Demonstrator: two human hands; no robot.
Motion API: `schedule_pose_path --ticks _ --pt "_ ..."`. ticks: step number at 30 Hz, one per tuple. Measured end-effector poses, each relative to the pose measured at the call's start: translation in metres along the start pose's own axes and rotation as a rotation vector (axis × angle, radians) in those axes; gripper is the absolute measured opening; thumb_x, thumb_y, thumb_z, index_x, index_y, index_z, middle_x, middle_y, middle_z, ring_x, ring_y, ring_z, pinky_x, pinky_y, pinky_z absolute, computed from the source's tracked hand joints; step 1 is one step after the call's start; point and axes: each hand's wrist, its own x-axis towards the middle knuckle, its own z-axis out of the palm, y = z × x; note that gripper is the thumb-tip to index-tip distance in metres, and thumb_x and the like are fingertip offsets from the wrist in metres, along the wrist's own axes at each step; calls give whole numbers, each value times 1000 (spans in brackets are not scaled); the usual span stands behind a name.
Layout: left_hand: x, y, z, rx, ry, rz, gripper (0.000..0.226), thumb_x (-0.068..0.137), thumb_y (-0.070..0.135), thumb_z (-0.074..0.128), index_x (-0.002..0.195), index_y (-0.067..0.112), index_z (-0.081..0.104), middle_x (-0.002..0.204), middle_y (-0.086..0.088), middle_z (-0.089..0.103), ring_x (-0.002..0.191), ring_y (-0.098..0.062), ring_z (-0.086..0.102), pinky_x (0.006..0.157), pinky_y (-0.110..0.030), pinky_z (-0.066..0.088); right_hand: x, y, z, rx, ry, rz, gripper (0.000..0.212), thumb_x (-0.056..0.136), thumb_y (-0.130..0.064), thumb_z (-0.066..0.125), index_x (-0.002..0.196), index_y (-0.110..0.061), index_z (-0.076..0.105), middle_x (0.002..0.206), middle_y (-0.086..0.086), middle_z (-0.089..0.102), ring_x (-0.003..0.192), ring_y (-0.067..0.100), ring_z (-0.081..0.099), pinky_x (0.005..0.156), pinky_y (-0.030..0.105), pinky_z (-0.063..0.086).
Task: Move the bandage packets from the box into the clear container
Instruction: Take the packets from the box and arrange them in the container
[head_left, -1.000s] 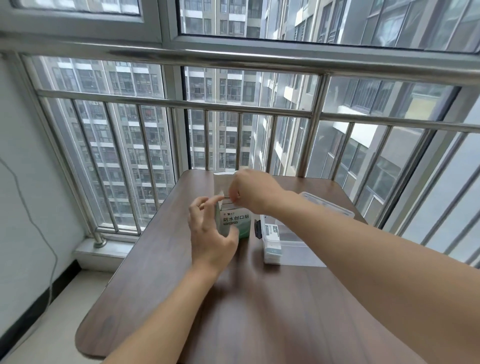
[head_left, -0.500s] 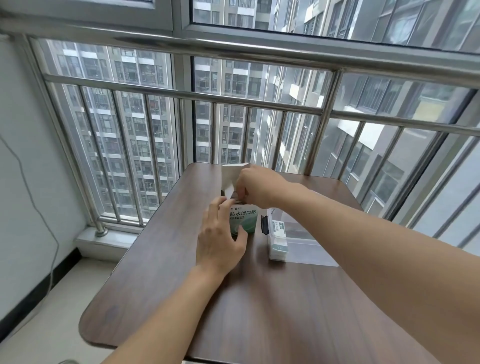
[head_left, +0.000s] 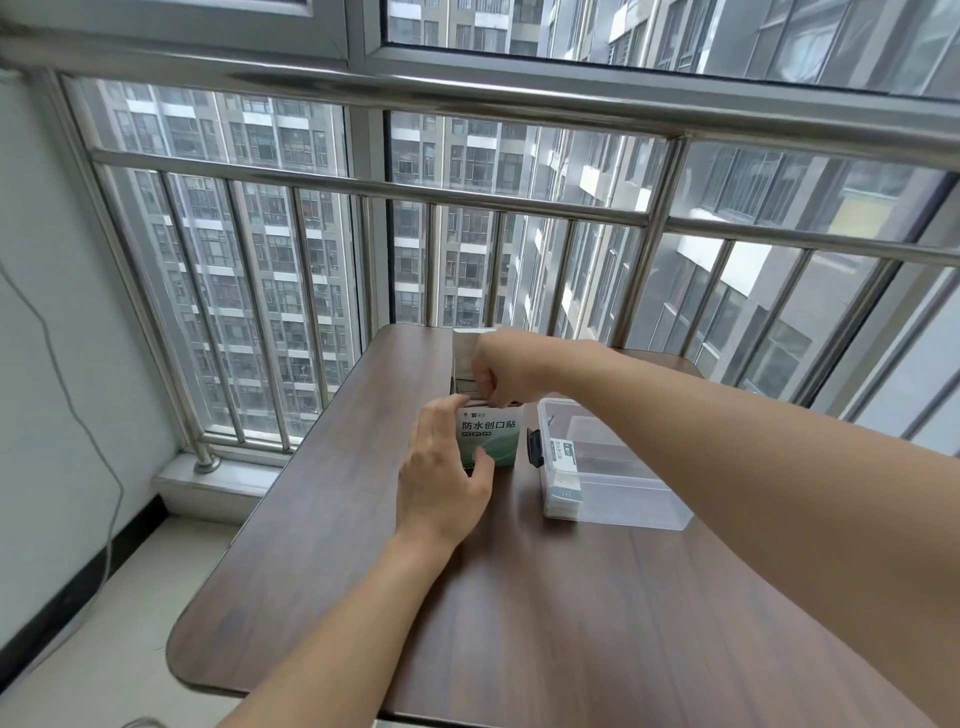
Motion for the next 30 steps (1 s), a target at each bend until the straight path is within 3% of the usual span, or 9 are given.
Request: schedule_pose_path --ticks 4,8,12,20,25,30 --pt "0 0 0 -16 2 -11 58 80 11 68 133 20 46 128 2 53 114 -20 56 86 -30 48 0 2 3 97 51 4 12 82 -4 74 90 -11 79 81 -2 71 78 18 68 75 30 59" --pt "1 -1 0 -21 -3 -12 59 80 11 68 133 23 44 127 3 52 111 -20 58 83 -30 49 0 4 7 173 93 15 11 80 -1 76 82 -12 77 68 -10 63 70 15 65 68 27 57" --pt "0 -1 0 -30 2 -12 59 81 11 68 132 24 44 126 4 53 110 -19 59 84 -31 51 -1 6 10 210 113 22 7 81 -2 76 81 -9 74 70 -6 63 66 9 59 60 19 50" --pt "1 -3 1 -32 -9 -29 57 81 12 68 132 25 44 124 6 53 106 -17 60 77 -25 44 -4 7 13 312 153 63 22 79 -8 82 98 -10 71 75 -9 59 76 15 63 72 28 58" --pt "1 -3 2 -31 -6 -34 57 81 12 68 132 25 44 121 6 54 105 -17 60 77 -25 45 -2 10 18 317 166 32 7 81 -7 79 87 -8 77 74 -7 66 79 16 68 72 26 58" --pt "1 -3 2 -30 -3 -37 57 81 12 68 131 25 45 121 6 54 104 -17 60 76 -25 44 0 12 20 308 162 32 3 81 -7 78 83 -8 76 74 -4 68 70 10 63 67 24 56"
